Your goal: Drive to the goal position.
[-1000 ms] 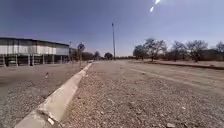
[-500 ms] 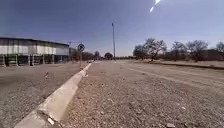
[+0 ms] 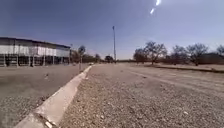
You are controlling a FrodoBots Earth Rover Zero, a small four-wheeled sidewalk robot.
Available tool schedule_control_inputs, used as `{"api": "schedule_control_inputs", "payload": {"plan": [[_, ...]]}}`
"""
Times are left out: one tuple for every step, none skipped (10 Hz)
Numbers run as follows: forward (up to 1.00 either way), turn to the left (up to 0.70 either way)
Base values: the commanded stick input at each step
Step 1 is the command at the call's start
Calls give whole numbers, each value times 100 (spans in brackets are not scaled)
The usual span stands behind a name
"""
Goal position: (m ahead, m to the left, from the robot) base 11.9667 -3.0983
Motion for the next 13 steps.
{"api": "schedule_control_inputs", "payload": {"plan": [[70,0],[70,0],[70,0],[70,0],[70,0],[70,0],[70,0],[70,0],[70,0],[70,0],[70,0],[70,0],[70,0]]}}
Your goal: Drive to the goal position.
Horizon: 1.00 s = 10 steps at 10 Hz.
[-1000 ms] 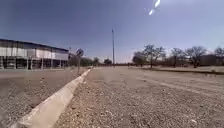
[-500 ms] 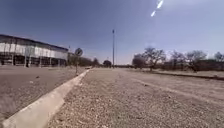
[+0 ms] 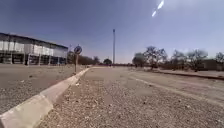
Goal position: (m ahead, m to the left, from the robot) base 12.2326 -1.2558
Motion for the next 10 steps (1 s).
{"api": "schedule_control_inputs", "payload": {"plan": [[70,0],[70,0],[70,0],[70,0],[70,0],[70,0],[70,0],[70,0],[70,0],[70,0]]}}
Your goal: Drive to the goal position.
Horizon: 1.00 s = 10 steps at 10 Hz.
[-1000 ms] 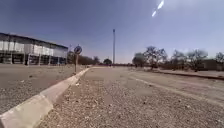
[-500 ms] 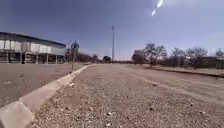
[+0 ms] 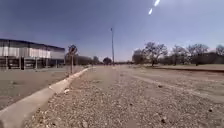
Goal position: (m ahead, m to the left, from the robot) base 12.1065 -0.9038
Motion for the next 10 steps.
{"api": "schedule_control_inputs", "payload": {"plan": [[70,0],[70,0],[70,0],[70,0],[70,0],[70,0],[70,0],[70,0],[70,0],[70,0]]}}
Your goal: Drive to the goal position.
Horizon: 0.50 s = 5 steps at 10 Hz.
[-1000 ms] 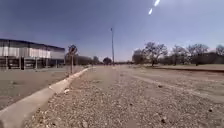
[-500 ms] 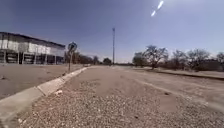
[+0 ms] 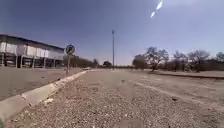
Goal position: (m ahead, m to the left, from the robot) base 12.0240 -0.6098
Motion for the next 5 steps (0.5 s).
{"api": "schedule_control_inputs", "payload": {"plan": [[70,0],[70,0],[70,0],[70,0],[70,0]]}}
